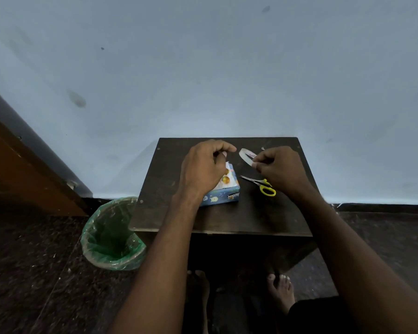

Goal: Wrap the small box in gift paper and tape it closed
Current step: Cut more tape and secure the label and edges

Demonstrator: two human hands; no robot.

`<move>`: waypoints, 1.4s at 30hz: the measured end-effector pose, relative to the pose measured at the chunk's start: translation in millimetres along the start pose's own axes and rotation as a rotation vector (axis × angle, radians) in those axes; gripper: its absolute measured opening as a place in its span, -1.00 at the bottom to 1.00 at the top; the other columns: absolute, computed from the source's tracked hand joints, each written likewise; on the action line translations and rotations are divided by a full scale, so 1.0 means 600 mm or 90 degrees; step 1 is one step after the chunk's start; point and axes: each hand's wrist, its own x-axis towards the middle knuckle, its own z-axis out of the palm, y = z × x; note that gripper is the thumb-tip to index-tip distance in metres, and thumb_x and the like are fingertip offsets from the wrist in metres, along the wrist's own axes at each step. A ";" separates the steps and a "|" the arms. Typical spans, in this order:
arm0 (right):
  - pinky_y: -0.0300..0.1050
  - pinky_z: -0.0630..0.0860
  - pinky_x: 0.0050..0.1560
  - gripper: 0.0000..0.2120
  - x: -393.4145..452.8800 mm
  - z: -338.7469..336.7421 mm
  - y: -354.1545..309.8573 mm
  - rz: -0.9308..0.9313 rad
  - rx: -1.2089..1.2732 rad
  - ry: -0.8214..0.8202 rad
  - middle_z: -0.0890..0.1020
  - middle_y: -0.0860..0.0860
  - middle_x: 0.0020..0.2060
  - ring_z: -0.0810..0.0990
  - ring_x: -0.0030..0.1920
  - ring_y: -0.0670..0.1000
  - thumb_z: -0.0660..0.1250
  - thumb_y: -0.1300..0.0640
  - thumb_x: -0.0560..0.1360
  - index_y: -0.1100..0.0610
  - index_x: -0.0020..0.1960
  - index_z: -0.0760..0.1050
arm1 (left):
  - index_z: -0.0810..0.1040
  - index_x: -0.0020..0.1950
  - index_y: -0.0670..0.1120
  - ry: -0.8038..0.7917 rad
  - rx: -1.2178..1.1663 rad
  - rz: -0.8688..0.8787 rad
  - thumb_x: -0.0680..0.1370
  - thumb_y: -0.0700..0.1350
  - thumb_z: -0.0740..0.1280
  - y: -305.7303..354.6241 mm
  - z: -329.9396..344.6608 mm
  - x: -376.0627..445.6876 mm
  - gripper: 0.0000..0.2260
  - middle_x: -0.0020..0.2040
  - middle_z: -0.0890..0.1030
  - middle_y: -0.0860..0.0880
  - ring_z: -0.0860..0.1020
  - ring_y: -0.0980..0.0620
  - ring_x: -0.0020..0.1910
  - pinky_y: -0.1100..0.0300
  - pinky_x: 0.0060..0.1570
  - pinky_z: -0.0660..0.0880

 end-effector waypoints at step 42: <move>-0.13 0.68 -0.13 -0.72 -0.021 0.017 -0.060 0.286 0.834 -0.057 0.70 0.26 0.11 0.76 -0.06 0.07 0.31 0.36 0.64 0.26 0.34 0.48 | 0.81 -0.04 -0.05 0.164 -0.265 -0.189 0.48 -0.10 0.64 0.030 0.000 0.001 -0.91 -0.23 0.77 0.07 0.75 0.12 -0.26 0.15 -0.15 0.71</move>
